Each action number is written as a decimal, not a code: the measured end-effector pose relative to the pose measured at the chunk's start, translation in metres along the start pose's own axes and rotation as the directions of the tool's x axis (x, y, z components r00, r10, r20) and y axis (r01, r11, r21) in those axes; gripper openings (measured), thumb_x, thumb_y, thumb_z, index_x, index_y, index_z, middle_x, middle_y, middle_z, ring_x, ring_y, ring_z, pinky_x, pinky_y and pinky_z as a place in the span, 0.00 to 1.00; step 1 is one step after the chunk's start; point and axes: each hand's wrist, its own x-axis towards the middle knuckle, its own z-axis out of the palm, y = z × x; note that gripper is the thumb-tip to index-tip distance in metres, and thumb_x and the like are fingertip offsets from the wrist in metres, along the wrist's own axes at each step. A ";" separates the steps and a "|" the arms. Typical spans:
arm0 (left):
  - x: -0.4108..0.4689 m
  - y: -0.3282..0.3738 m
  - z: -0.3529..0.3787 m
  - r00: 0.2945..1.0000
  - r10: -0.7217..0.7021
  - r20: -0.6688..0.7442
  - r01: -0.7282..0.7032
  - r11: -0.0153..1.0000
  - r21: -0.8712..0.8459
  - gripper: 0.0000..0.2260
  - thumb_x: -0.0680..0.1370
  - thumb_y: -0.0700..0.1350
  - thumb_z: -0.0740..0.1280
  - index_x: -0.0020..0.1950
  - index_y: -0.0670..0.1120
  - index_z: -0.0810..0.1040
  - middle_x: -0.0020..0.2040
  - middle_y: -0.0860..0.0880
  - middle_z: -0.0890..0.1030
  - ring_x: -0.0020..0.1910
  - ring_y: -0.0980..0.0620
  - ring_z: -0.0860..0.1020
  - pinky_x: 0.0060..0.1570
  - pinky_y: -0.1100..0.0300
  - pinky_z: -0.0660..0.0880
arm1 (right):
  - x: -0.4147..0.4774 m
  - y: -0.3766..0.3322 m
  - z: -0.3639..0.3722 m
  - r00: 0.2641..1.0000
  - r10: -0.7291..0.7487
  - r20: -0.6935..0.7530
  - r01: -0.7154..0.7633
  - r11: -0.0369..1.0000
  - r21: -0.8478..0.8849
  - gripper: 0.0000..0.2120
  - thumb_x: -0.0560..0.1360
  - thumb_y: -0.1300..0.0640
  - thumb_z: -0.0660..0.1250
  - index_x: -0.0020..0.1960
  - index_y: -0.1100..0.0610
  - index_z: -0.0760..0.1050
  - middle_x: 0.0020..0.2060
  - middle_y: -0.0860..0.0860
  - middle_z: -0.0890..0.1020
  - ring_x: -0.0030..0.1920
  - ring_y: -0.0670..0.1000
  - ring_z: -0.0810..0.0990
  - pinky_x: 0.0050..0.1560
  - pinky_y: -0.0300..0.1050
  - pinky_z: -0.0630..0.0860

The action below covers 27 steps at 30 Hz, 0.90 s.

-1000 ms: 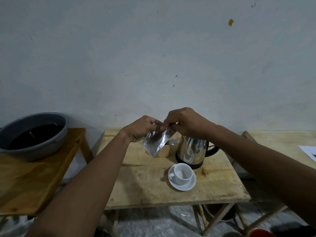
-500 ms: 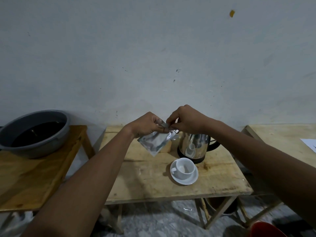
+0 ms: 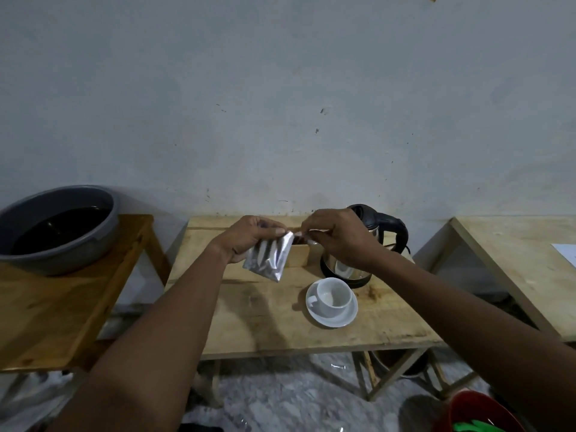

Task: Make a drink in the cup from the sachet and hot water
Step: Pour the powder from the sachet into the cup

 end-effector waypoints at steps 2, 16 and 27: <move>0.018 -0.012 0.024 0.997 -0.045 -0.064 0.049 0.997 0.062 0.07 0.76 0.39 0.72 0.52 0.39 0.86 0.43 0.51 0.86 0.46 0.51 0.82 0.48 0.61 0.79 | -0.023 0.034 -0.004 0.997 0.074 -0.013 -0.073 0.996 0.058 0.05 0.75 0.63 0.72 0.47 0.57 0.86 0.42 0.48 0.87 0.40 0.42 0.81 0.41 0.35 0.76; 0.019 -0.034 0.112 0.963 0.000 -0.271 -0.027 0.995 -0.098 0.05 0.74 0.40 0.76 0.49 0.42 0.87 0.45 0.47 0.86 0.42 0.58 0.81 0.42 0.67 0.79 | -0.126 0.132 0.052 0.474 0.864 0.172 -0.880 0.460 0.117 0.10 0.71 0.62 0.77 0.52 0.59 0.82 0.44 0.58 0.86 0.34 0.54 0.86 0.36 0.50 0.85; 0.022 -0.060 0.191 0.915 -0.209 -0.346 0.074 0.928 -0.366 0.03 0.73 0.40 0.76 0.45 0.44 0.87 0.41 0.50 0.86 0.42 0.55 0.81 0.46 0.59 0.76 | -0.171 0.126 0.074 0.562 0.826 0.036 -0.806 0.538 0.247 0.17 0.74 0.57 0.71 0.63 0.53 0.79 0.55 0.56 0.82 0.50 0.57 0.82 0.50 0.50 0.79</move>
